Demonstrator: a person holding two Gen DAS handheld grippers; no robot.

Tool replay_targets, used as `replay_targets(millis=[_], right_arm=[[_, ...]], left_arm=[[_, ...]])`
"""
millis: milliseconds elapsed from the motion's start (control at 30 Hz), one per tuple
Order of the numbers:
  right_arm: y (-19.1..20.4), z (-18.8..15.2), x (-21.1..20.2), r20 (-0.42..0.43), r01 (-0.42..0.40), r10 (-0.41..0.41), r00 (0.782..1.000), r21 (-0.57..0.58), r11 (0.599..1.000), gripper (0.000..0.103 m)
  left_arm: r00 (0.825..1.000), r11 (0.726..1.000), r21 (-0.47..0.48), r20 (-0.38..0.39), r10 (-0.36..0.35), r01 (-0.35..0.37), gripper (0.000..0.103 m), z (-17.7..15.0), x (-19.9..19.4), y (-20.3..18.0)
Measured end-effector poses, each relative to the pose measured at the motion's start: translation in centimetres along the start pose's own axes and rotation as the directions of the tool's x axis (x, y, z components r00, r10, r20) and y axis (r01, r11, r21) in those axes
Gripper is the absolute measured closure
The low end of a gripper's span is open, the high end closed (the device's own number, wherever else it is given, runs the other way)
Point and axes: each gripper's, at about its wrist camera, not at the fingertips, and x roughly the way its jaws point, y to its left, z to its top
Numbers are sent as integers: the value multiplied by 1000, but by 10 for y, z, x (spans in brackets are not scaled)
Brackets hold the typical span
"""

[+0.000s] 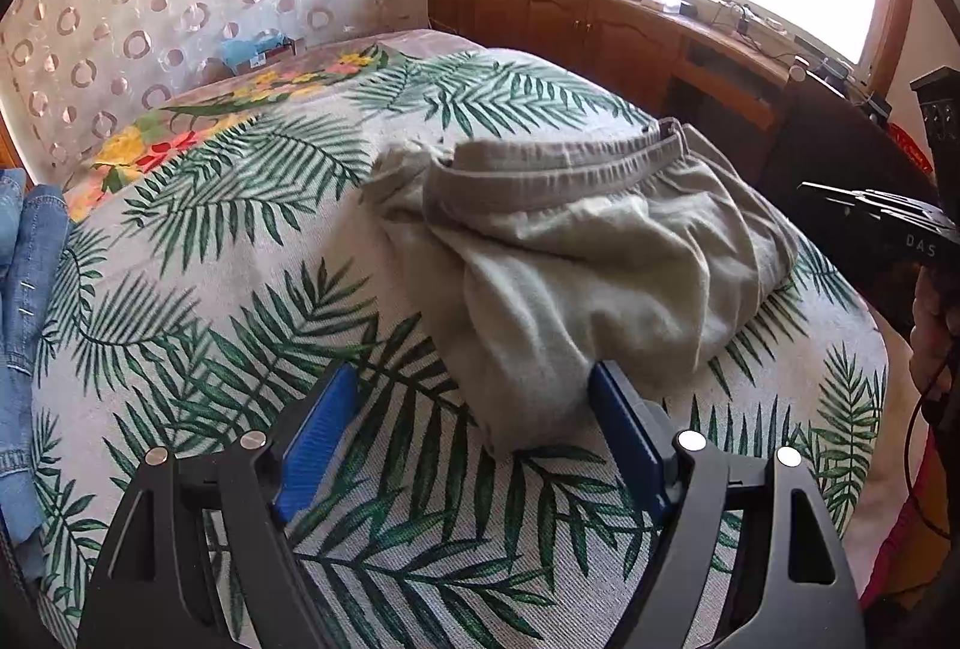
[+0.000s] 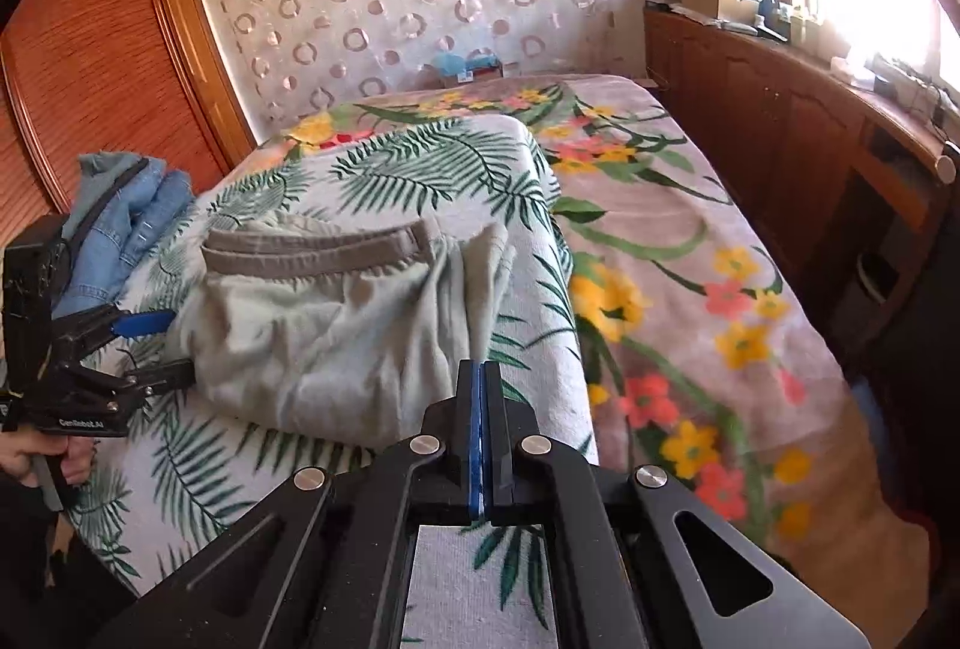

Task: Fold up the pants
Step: 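Close both grippers on the waistband edge of the folded pants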

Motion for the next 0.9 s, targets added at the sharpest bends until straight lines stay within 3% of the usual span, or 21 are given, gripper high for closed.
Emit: replay_targets(millis=[200, 300, 333, 500, 700, 767, 900], right_arm=[[11, 18, 15, 28, -11, 13, 1000, -67, 998, 92], [15, 28, 27, 37, -14, 18, 999, -96, 995, 61], [16, 32, 32, 38, -25, 29, 999, -101, 995, 60], [17, 40, 61, -2, -60, 60, 998, -148, 987, 60], [8, 43, 86, -85, -103, 89, 992, -187, 977, 60], [4, 46, 90, -98, -120, 103, 990, -185, 975, 60], [0, 53, 94, -105, -133, 116, 988, -172, 976, 73]], left_arm=[[999, 1000, -21, 41, 0, 1, 22, 19, -9, 10], [999, 1000, -22, 46, -16, 17, 22, 28, -8, 14], [999, 1000, -20, 45, -19, 20, 22, 31, -7, 14], [999, 1000, 17, 41, -18, 18, 31, 43, 4, 12], [998, 997, 54, 27, -56, 54, 58, 55, 14, 11], [998, 996, 67, 25, -63, 62, 58, 58, 15, 10], [996, 992, 85, 11, -92, 91, 58, 63, 20, 10]])
